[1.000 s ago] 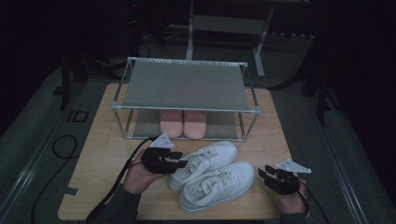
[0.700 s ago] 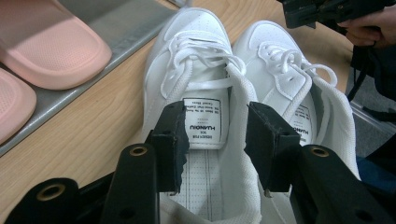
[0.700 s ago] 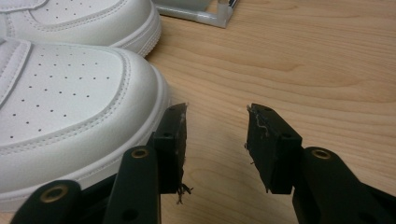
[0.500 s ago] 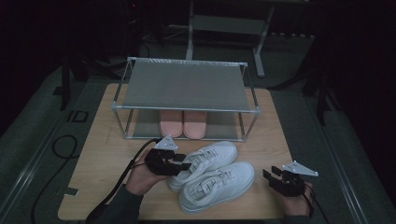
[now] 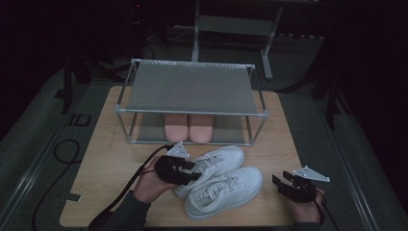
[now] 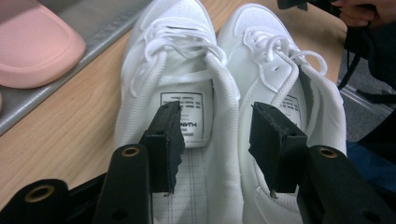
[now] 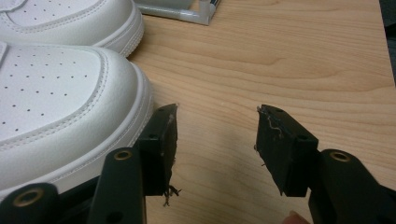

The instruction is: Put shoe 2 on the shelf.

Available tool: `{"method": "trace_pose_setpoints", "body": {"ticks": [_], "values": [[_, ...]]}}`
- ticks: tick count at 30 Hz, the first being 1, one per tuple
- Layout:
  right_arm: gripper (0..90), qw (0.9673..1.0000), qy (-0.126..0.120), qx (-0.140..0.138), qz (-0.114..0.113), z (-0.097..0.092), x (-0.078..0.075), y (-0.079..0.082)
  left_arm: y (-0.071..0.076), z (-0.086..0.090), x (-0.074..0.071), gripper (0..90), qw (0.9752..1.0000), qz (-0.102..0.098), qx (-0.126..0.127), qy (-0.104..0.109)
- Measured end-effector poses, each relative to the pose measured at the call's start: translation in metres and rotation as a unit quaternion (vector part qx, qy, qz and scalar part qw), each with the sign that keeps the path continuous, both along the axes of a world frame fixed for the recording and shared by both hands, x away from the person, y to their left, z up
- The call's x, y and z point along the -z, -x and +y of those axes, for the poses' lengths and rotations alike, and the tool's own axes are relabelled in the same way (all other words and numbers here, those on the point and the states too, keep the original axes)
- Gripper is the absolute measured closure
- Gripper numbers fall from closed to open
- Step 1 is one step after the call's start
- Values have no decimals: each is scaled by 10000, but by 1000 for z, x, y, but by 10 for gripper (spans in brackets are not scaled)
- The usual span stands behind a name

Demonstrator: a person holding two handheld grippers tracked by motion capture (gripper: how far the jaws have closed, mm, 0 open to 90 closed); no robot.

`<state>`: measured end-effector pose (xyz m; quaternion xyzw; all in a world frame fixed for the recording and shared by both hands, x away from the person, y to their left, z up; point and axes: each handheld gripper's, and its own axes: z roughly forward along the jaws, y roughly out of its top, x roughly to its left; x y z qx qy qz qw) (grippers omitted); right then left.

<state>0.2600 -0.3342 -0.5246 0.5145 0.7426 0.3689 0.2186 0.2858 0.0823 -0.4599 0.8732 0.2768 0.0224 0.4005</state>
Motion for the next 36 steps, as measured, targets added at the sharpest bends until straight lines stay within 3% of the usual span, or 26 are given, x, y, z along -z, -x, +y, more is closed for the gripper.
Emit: {"method": "trace_pose_setpoints", "body": {"ticks": [9,18,22,26,36], "values": [[420,10000,-5,21,62,-1,2,-1,0,-9,5,466,9997,121,49,-224],[412,10000,-12,11,75,1,3,-1,0,-18,8,460,9987,229,41,-457],[412,10000,-15,18,84,1,4,-1,0,-23,9,451,9985,345,49,-414],[412,10000,-12,5,83,1,4,0,0,-26,8,436,9987,339,89,-368],[415,10000,-12,-4,64,2,4,-1,2,-29,9,430,9982,295,151,-506]]}}
